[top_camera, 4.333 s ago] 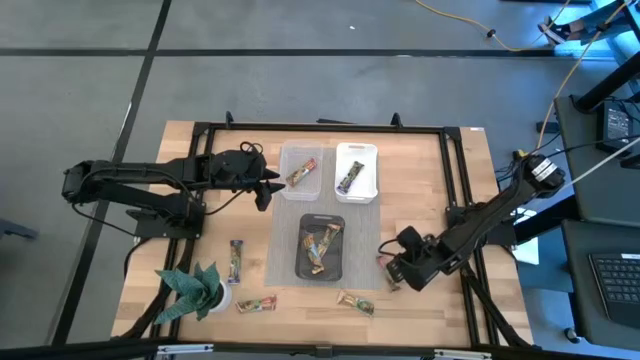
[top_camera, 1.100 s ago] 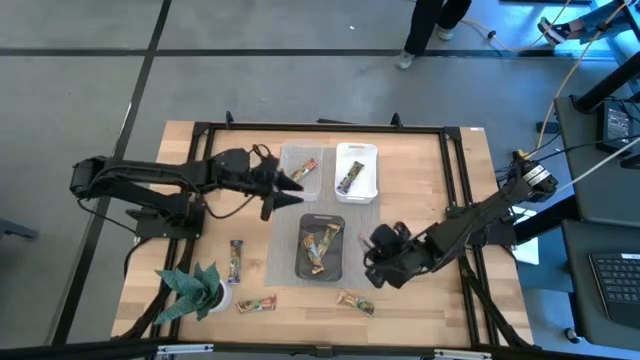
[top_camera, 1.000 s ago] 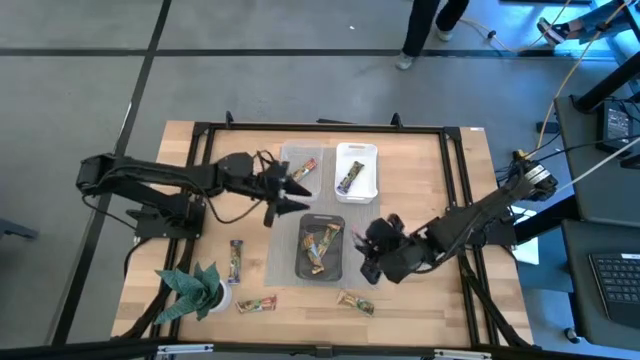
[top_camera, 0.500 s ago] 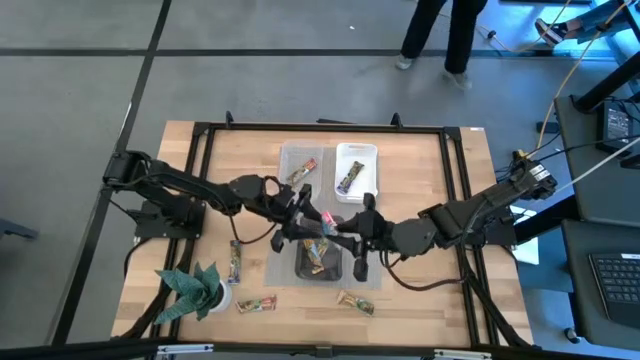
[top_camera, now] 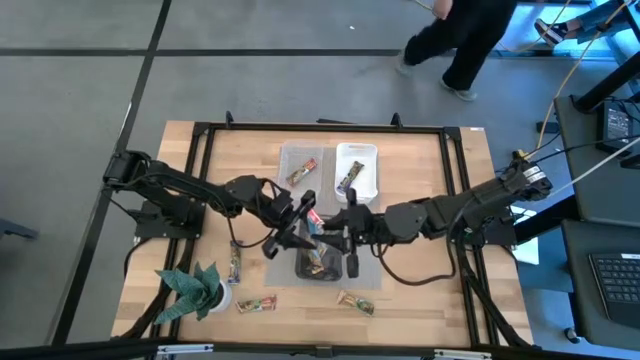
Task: Pick and place Granola Bars by type
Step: Put the right red granola bar into the transparent bin
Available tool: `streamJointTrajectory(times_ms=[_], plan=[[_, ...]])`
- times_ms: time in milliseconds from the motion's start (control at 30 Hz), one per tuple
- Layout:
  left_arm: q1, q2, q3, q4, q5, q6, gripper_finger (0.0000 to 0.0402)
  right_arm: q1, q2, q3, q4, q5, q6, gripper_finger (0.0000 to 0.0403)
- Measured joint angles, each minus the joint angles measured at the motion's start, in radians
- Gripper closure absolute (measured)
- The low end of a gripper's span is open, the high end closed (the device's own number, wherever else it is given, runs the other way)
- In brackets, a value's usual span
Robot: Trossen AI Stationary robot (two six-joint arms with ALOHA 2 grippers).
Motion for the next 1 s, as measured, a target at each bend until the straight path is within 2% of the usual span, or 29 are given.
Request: streamJointTrajectory(times_ms=[100,633,1000], plan=[[0.000,0.000,0.004,0.009,0.034,-0.006,0.0215,-0.005,0.000,0.000,0.001,-0.015,0.000,0.0315],[0.001,0.000,0.004,0.037,0.032,-0.006,0.0217,-0.022,0.000,0.000,0.000,-0.015,-0.004,0.0315],[0.005,0.000,0.004,0.036,0.028,-0.007,0.0283,-0.035,0.000,0.000,-0.003,-0.015,-0.003,0.0315]])
